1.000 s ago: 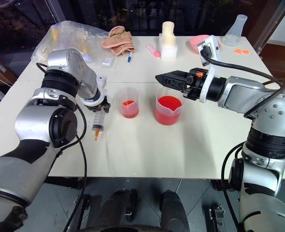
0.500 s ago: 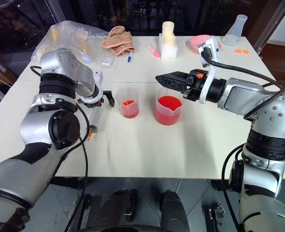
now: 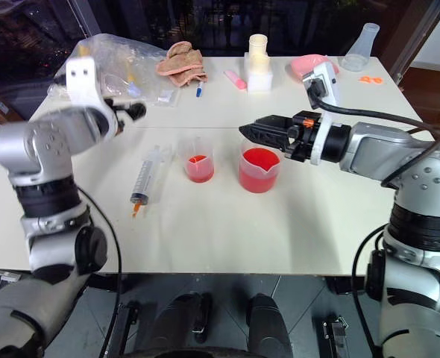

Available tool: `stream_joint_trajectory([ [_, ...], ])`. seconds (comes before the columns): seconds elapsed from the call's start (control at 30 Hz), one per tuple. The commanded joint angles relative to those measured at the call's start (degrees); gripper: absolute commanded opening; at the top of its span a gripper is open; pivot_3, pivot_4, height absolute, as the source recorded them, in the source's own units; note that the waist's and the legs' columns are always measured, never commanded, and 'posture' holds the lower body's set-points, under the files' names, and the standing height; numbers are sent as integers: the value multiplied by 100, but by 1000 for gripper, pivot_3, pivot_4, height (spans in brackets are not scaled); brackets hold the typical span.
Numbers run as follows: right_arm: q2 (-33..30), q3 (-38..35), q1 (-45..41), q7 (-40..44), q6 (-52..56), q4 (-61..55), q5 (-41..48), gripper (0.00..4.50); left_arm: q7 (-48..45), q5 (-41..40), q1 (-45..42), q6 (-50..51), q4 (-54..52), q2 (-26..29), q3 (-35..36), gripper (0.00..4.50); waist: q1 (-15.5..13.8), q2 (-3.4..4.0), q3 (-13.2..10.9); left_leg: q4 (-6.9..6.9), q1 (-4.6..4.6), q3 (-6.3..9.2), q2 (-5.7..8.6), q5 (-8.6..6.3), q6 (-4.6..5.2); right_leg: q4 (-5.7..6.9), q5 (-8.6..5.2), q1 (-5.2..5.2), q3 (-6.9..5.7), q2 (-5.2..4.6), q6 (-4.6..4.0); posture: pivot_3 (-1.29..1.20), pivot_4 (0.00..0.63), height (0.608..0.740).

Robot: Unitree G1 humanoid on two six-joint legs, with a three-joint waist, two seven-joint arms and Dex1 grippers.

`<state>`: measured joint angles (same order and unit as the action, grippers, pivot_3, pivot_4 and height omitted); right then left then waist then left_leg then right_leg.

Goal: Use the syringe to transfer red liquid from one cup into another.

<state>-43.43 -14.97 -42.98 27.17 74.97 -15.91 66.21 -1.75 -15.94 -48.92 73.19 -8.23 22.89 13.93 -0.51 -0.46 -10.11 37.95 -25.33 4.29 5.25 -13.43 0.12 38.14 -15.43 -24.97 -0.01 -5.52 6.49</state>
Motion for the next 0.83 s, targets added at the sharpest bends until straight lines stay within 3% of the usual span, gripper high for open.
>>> stream_joint_trajectory([
  [0.03, -434, 97, 162, 732, -290, -367, -134, 2989, -598, -10, 84, -981, -864, 394, -301, 4479, -37, -2, -1, 1, -1, 0, 0, 0, 0, -3, 0, 2, 0, -1, 0, 0, 150, 740],
  [0.17, -1127, 179, 551, 1690, -567, -588, -316, 2989, -1297, -410, 616, -1185, -1517, 622, -297, 4479, -32, 0, 1, 7, 0, -1, 5, -5, 8, -20, 0, 18, -1, -6, 0, 0, 150, 740],
  [0.3, -1711, 368, 910, 2326, -927, -701, -691, 2989, -1517, -898, 1405, -418, -2601, 755, -138, 4479, 19, 0, 0, 5, 7, -3, -1, -11, 18, -26, 0, 23, -1, -3, 0, 0, 150, 740],
  [0.57, -1927, 936, 728, 3080, -1467, -413, -1333, 2989, -1285, -1411, 1999, 1211, -3871, 180, 731, 4479, -8, 0, 0, 13, 38, -3, -7, -26, 46, -16, 3, 52, -4, 2, -5, 0, 150, 740],
  [0.83, -1802, 1311, 510, 3471, -1734, -69, -1751, 2989, -1405, -1583, 2145, 1929, -4417, 230, 1114, 4479, -27, -2, -1, 14, 39, -2, -6, -26, 46, -18, 3, 54, -5, 2, -5, 0, 150, 740],
])
